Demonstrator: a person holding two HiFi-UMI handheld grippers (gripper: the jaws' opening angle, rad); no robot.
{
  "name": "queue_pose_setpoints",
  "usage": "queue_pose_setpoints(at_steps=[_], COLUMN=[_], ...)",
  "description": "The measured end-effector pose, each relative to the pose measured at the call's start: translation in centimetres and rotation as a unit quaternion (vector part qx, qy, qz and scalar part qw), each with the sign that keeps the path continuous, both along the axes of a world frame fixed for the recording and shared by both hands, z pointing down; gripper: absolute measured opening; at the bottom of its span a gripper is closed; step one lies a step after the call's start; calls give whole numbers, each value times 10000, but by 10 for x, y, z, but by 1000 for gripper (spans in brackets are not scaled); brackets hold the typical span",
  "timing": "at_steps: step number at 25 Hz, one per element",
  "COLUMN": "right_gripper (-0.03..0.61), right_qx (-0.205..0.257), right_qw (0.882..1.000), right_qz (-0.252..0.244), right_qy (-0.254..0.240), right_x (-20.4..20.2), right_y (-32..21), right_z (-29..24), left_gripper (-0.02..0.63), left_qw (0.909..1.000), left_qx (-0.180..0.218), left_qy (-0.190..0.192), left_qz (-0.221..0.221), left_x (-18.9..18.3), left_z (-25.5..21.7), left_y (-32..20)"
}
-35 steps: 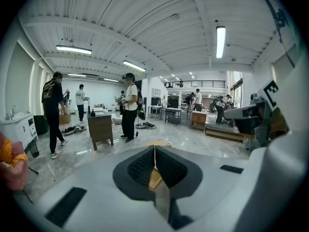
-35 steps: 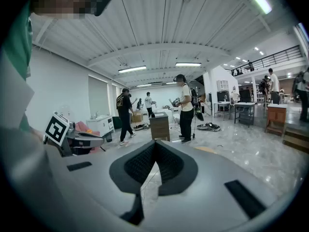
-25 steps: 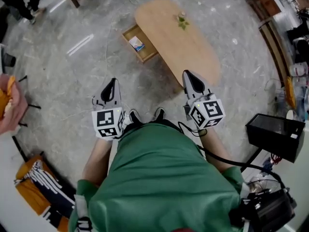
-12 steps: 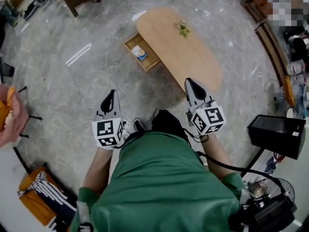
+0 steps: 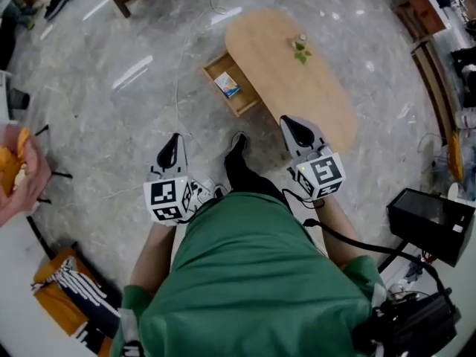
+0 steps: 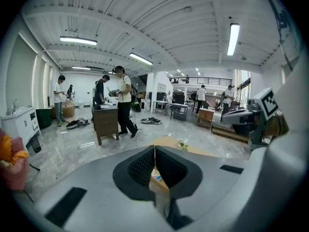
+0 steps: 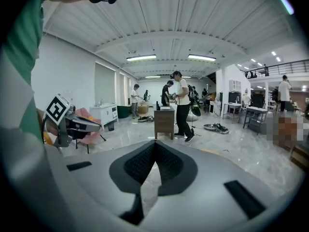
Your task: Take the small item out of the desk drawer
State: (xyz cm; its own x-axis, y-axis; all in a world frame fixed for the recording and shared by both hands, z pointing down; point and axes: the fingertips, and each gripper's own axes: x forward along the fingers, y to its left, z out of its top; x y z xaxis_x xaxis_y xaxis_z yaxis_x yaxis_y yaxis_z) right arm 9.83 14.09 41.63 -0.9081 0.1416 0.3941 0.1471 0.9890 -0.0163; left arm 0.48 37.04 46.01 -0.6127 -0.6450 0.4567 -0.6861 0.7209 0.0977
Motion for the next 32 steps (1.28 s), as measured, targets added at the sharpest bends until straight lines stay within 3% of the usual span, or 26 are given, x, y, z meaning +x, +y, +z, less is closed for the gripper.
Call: queue_pose_setpoints(at_steps=[4,10,18,21,23,26,32], right_gripper=[14,14,14,24,92,97,121], right_qx=[-372,-530,-1124,-1111,-1093,-1143,-1081], right_qw=[9993,9976,9867,9817,9783,9717,9540], right_qz=[-82,-304,-226,-242,-208,-49,365], right_qy=[43,314,1149,1530,1746,2068,2772], right_x=[-65,-151,-189,-198,-208,-222,-248], right_y=[-26,-68,-95,-103,-111,-112,-106], right_z=[20,54,123,161,191,235,343], left_gripper=[21,21,21,21,21,21,21], left_qw=[9993,9987,9983,9969,9957,9922,9730], left_qx=[-287,-414,-478,-626,-665,-733,-1092], left_qy=[59,-31,297,479,582,750,1083], left_qz=[-210,-300,-171,73,296,671,1723], left_x=[-45,-116,-156,-173,-189,-209,-234], left_z=[1,-11,9,35,56,89,169], left_y=[-19,-79,-116,-134,-151,-169,-201])
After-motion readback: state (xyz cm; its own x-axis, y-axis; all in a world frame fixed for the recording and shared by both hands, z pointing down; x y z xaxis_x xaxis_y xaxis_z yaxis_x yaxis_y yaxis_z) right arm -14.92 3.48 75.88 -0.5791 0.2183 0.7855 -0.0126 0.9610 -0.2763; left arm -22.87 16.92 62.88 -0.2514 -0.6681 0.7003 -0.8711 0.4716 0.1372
